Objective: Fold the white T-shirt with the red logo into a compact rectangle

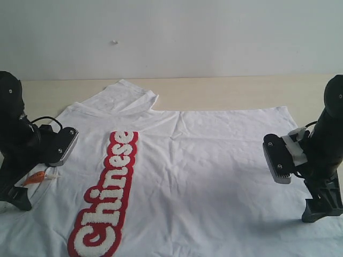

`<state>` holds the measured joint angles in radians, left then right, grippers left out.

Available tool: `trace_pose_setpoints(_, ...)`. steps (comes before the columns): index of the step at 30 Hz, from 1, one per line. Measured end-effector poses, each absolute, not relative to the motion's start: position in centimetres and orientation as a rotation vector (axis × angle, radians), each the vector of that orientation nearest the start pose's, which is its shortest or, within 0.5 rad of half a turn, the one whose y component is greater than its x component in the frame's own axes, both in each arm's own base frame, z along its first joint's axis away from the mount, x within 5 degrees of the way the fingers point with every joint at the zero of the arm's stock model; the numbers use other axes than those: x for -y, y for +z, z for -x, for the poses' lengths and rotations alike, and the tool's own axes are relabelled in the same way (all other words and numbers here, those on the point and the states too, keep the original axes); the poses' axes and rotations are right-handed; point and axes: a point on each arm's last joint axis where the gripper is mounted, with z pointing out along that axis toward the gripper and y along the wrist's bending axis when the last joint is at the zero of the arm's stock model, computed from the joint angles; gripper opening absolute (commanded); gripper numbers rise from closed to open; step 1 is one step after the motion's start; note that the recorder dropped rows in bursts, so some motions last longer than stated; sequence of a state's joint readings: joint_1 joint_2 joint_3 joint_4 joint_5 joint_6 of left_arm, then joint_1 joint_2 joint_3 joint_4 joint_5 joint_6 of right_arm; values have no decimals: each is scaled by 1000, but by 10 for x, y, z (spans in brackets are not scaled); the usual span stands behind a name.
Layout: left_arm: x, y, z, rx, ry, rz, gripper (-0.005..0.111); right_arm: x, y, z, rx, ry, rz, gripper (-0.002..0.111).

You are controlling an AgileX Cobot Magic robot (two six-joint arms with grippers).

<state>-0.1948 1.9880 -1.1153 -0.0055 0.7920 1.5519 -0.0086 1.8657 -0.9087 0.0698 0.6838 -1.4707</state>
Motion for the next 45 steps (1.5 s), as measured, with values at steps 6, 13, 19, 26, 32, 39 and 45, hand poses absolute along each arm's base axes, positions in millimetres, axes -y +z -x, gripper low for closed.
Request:
trace_pose_setpoints(6,67,113,-336,2022,9,2403,105,0,111,-300,-2437,38,1934,104)
trace_pose_setpoints(13,64,112,-337,2046,12,2394,56,0,106,-298,-2461,69,1950,68)
trace_pose_setpoints(19,61,111,-340,2134,-4,2352,3,0,106,-300,-2462,60,1924,11)
trace_pose_setpoints(26,62,112,-341,2161,-6,2334,3,0,106,-308,-2423,-16,1888,0)
trace_pose_setpoints(32,60,120,-340,2154,-47,2352,3,1,113,-317,-2398,-80,1842,0)
trace_pose_setpoints(39,57,173,-344,2170,-267,2457,3,1,163,-328,-2309,-216,1738,0)
trace_pose_setpoints(45,55,218,-337,2249,-406,2491,3,4,207,-325,-2275,-312,1724,0)
